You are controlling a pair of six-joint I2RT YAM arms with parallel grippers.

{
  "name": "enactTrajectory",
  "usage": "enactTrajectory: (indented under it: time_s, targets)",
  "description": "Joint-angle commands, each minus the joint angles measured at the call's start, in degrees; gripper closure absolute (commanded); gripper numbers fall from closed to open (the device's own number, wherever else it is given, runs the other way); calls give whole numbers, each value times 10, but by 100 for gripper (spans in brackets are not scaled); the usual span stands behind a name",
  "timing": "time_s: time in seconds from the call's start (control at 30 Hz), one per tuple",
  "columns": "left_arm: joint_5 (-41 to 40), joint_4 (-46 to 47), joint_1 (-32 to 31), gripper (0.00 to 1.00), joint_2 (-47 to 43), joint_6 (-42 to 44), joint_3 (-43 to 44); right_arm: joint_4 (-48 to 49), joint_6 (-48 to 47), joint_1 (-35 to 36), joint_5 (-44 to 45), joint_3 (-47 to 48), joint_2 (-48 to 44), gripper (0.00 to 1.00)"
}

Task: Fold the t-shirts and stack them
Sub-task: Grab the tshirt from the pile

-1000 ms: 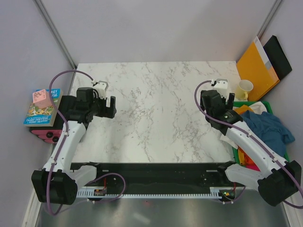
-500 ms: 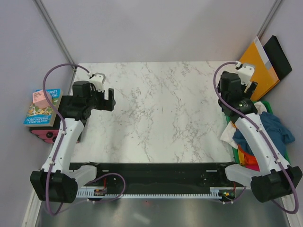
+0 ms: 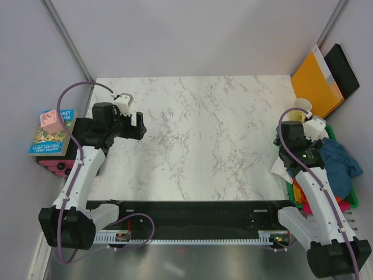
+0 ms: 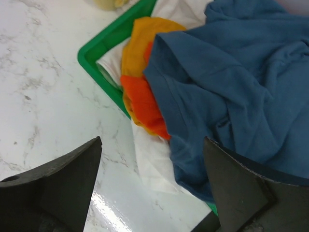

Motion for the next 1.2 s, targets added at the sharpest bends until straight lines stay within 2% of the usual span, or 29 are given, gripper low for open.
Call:
enactTrajectory:
  time_s: [0.0,0.13,0.3,0.43,0.6,0.73,0.8,0.9,0.97,1.0,1.07,1.17]
  targets:
    - [20,20,3,0,-3,-16,-5,-63,58,-5,70,-5,-38,8]
    - [13,21,3,0,6,-21,-3,-100,77,-33,100,22,-10,16]
    - [-3,21,3,0,10,-20,-3,-105,92,-79,76,23,24,25]
    - [-7,21,3,0,10,-18,-4,-93,86,-126,27,7,43,26]
    - [-6,21,3,0,10,-21,-9,-63,74,-142,0,-7,68,27]
    - [-6,21,3,0,12,-19,-12,-40,60,-172,-61,-20,115,23]
    - [-6,21,3,0,14,-20,-11,-27,61,-175,-77,-25,119,27]
    - [-6,21,3,0,17,-19,-11,-13,60,-176,-81,-35,112,65]
    - [-6,21,3,0,18,-19,-11,-5,57,-176,-84,-36,94,83]
    - [-6,21,3,0,19,-19,-11,-4,57,-175,-87,-34,84,95]
    - [-5,21,3,0,22,-20,-12,-10,50,-169,-91,-22,69,100]
    - [0,21,3,0,25,-20,-11,15,41,-128,-108,6,40,100]
